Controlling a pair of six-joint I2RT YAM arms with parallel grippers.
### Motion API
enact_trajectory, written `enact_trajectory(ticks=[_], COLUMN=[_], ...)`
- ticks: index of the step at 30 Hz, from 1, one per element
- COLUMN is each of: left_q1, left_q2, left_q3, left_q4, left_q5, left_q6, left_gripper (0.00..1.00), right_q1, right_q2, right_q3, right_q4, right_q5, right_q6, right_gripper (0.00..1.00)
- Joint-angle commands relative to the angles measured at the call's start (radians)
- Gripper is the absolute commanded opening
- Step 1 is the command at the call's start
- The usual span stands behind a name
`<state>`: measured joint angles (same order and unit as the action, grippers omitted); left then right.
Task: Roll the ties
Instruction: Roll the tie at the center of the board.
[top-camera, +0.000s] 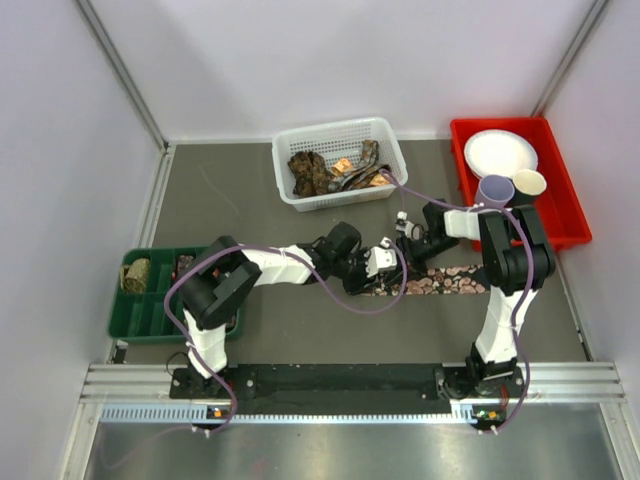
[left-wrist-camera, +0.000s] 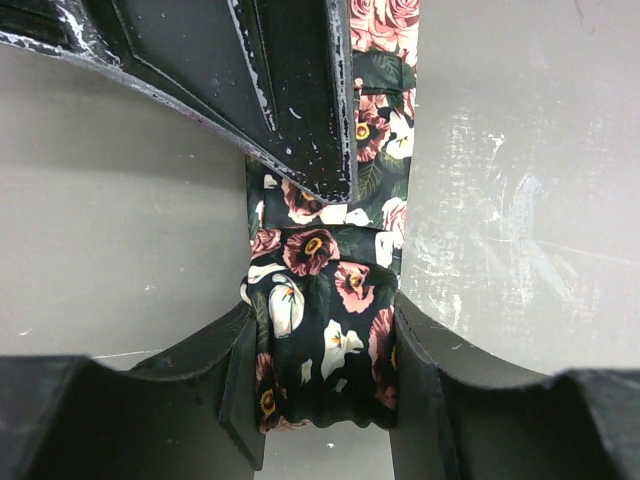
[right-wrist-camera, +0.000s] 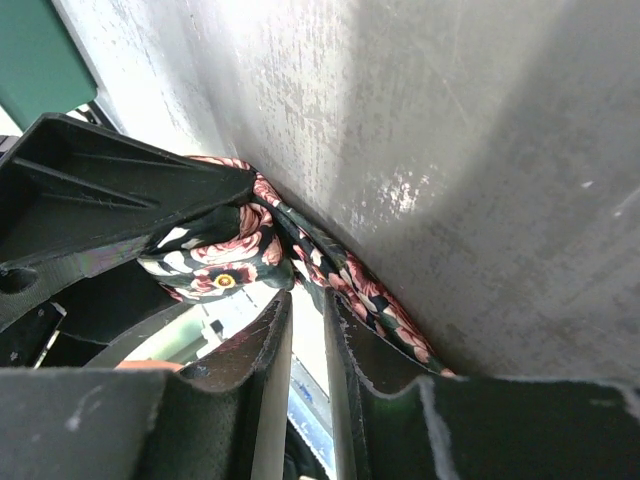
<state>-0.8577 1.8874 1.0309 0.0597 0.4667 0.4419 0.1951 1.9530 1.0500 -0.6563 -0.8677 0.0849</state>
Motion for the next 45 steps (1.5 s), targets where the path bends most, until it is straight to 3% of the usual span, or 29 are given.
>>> enact_trajectory(ticks=[1,5,11,28,33,36,37,40,42,45], left_q1=[0.000,-0.004,-0.006,-0.014,-0.017,-0.017,-0.017,-0.017,-0.009,0.031], left_q2=[0.078,0.108,0.096,0.092,0.091,0.095,0.095,0.098,0.093,0.052], left_q3=[-0.038,-0.008,-0.020,-0.025,-0.026,-0.025,-0.023,-0.023,-0.032,-0.097], left_q4=[-0.218,-0.239,-0.233,-0.233,-0.235,-0.235,-0.235,-0.235,-0.210,-0.071], left_q5=[-0.014,-0.028,-0.023,-0.022,-0.023,-0.025,-0.025,-0.023,-0.013,0.085], left_q6=[-0.043,-0.048,-0.043,-0.034,-0.032,-0.032,-0.032,-0.026,-0.032,-0.034], left_gripper=[0.00,0.00,0.00,0.00,0.00,0.00,0.02,0.18,0.39,0.58], right_q1=[-0.002,-0.010,-0.013,0.079,0.099,0.104,0.104,0.104,0.099,0.083], right_q2=[0.024,-0.041,-0.120,-0.036,-0.002,0.000,0.000,-0.008,-0.008,0.009], right_q3=[-0.002,0.004,0.013,0.013,0.022,0.024,0.025,0.015,-0.001,-0.007], right_q4=[-0.016,-0.005,0.030,0.118,0.098,0.072,0.064,0.044,0.044,0.035], right_q5=[0.205,0.008,-0.157,-0.127,-0.083,-0.031,0.005,0.074,0.111,0.166], right_q6=[-0.080,-0.116,-0.093,0.010,-0.016,-0.037,-0.040,-0.056,-0.047,-0.039], right_gripper=[0.21,0.26,0.36,0.40,0.32,0.10,0.00,0.00,0.00,0.00])
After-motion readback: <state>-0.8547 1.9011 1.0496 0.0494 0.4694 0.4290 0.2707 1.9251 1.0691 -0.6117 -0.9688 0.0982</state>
